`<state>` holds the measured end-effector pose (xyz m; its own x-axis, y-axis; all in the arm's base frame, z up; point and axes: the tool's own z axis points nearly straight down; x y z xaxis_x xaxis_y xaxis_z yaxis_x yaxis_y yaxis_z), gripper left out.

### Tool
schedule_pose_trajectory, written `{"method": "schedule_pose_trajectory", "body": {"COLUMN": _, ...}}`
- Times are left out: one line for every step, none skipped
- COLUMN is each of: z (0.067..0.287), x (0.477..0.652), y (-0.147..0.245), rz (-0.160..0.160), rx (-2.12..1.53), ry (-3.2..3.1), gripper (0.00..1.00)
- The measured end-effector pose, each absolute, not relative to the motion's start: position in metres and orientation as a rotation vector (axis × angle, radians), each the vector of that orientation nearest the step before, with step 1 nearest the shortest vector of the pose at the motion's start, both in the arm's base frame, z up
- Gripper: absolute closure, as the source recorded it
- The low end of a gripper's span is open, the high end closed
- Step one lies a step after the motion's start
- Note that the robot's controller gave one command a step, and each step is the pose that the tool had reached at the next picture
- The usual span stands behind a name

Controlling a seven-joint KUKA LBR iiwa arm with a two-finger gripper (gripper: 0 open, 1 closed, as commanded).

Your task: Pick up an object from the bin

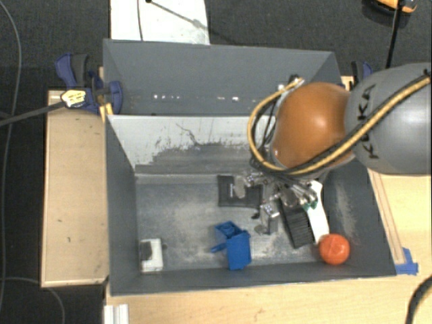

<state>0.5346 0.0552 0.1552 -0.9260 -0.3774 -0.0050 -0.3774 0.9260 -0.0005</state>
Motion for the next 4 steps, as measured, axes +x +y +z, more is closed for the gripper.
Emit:
{"method": "schedule_pose_trajectory", "body": {"z": 0.137, "x": 0.533, "y": 0.061, "rz": 0.001, "rx": -0.497, "ry": 3.1, "gripper": 0.0}}
{"method": "schedule_pose_trajectory", "body": {"z": 0.111, "x": 0.533, "y": 0.062, "rz": 0.0, "rx": -0.924, "ry": 2.997, "gripper": 0.0}}
{"method": "schedule_pose_trajectory", "body": {"z": 0.072, "x": 0.504, "y": 0.072, "rz": 0.001, "rx": -1.195, "ry": 2.9, "gripper": 1.0}}
{"method": "schedule_pose_trajectory", "body": {"z": 0.072, "x": 0.504, "y": 0.072, "rz": 0.001, "rx": -1.194, "ry": 2.901, "gripper": 1.0}}
